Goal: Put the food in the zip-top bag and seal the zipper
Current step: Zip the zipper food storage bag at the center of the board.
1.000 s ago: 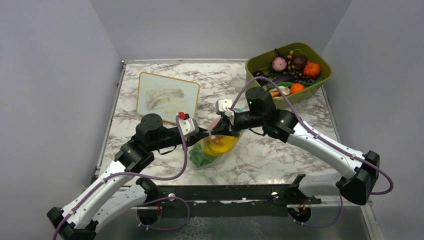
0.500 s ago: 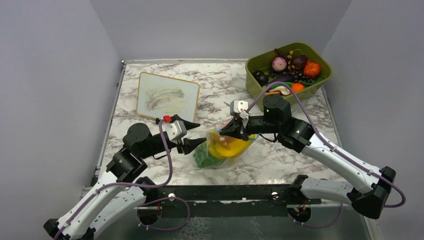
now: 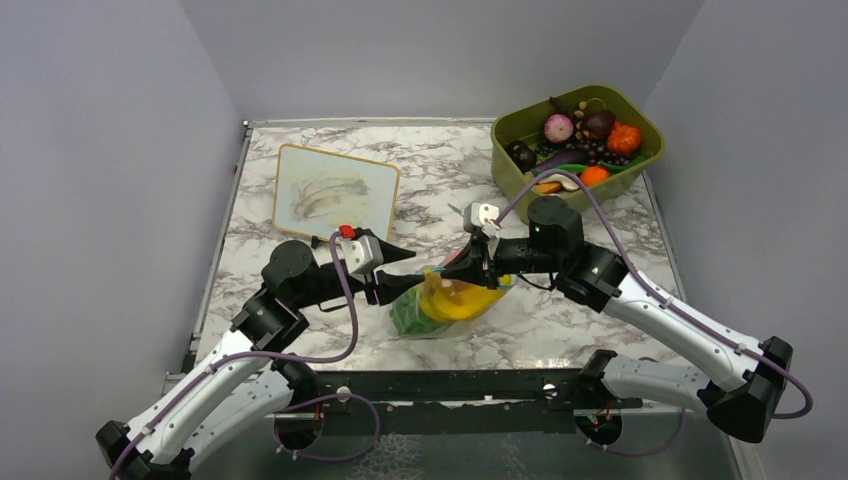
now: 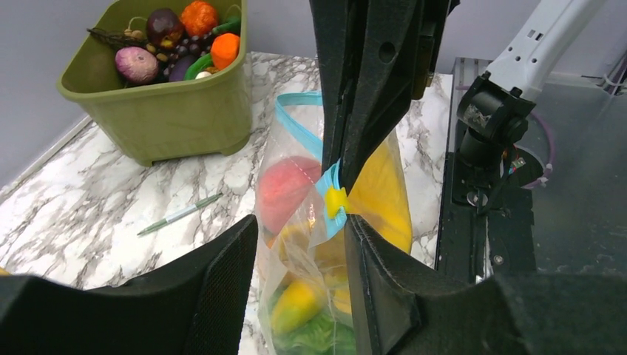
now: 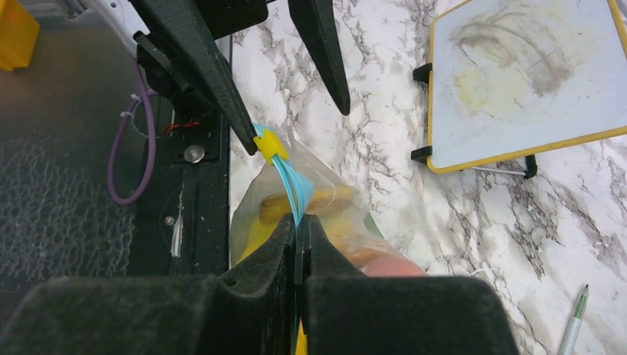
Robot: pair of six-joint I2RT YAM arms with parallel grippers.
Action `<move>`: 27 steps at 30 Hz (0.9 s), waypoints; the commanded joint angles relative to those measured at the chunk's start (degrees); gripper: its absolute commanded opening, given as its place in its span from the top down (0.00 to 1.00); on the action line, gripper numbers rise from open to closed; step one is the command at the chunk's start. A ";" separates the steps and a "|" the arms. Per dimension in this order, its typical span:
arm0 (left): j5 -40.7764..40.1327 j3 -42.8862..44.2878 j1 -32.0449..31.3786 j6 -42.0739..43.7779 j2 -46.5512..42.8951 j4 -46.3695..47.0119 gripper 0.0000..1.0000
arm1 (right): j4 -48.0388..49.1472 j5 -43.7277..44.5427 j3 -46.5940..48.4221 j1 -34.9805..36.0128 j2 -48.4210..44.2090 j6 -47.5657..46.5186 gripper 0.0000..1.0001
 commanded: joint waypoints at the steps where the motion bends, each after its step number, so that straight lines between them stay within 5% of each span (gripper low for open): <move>1: 3.89 -0.48 0.11 0.31 -0.68 2.04 0.52 | 6.70 -2.26 -0.81 -0.04 -2.12 1.99 0.99; 15: 5.96 -4.09 0.11 0.65 -2.51 4.99 0.55 | 7.88 -2.98 -1.68 -0.04 -2.22 5.06 0.99; 20: 7.45 -4.33 0.09 0.08 -1.18 6.70 0.70 | 8.40 -3.35 -1.99 -0.04 -2.18 5.54 0.99; 25: 7.46 -5.31 0.11 0.17 -1.74 7.45 1.00 | 8.59 -3.67 -2.74 -0.04 -2.41 5.76 0.99; 27: 7.46 -5.35 0.15 0.32 -1.98 7.20 1.00 | 8.54 -3.98 -3.08 -0.04 -2.48 5.81 0.99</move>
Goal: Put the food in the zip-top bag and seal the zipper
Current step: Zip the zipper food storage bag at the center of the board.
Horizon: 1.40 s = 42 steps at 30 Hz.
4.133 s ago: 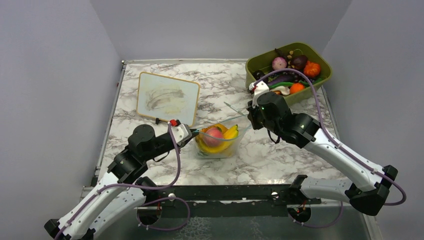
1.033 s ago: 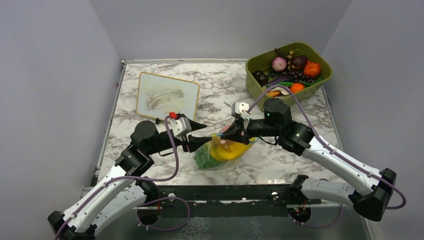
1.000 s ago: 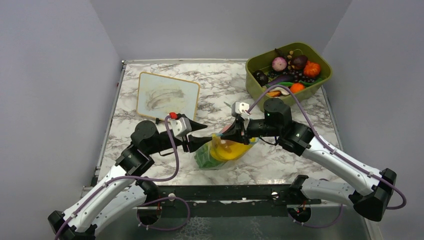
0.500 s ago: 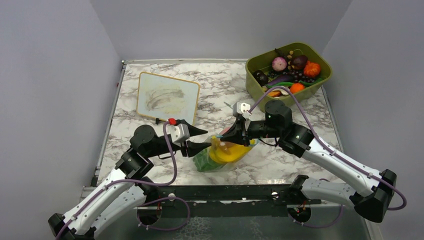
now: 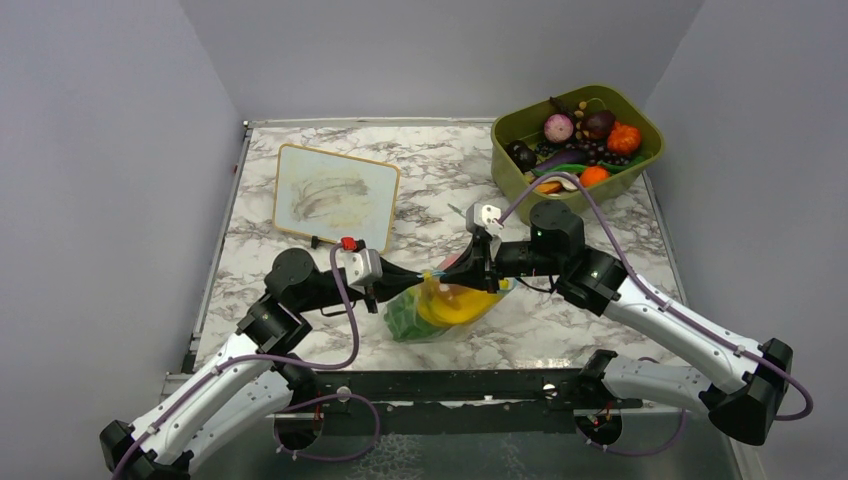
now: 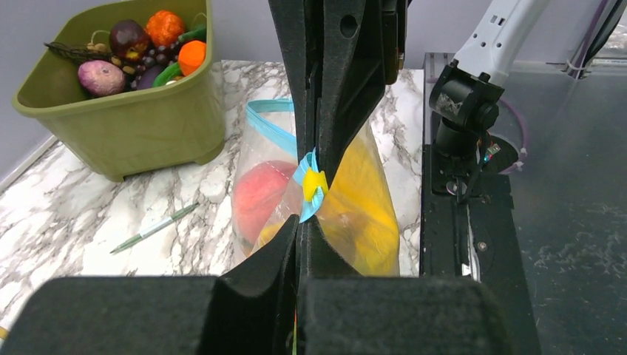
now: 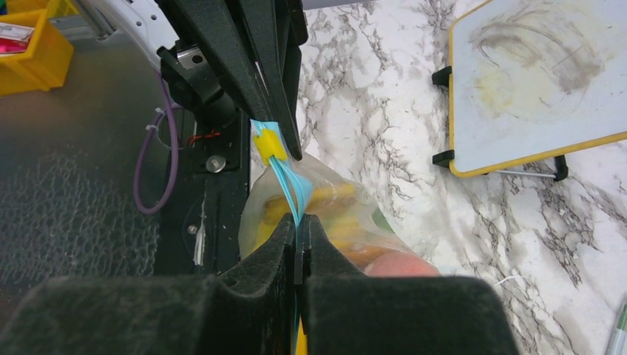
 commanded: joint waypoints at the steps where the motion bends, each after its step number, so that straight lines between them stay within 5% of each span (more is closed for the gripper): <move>1: 2.02 -0.78 0.11 0.48 -0.92 1.93 1.00 | 4.34 -3.02 -0.61 0.00 -1.38 0.77 0.98; 8: 4.22 -0.08 0.11 1.79 -0.92 0.96 1.00 | 7.00 -6.61 0.22 0.00 -1.43 1.45 0.65; 11: 4.67 0.69 0.10 2.04 -0.21 -0.09 1.00 | 7.59 -7.48 0.40 0.00 -0.69 0.63 0.60; 38: 3.63 0.59 0.11 0.78 -0.31 0.20 1.00 | 14.72 -12.84 1.48 0.09 6.70 3.52 0.69; 42: 4.18 1.72 0.11 1.80 -0.31 -1.02 1.00 | 14.19 -11.98 2.12 0.09 7.00 3.33 0.85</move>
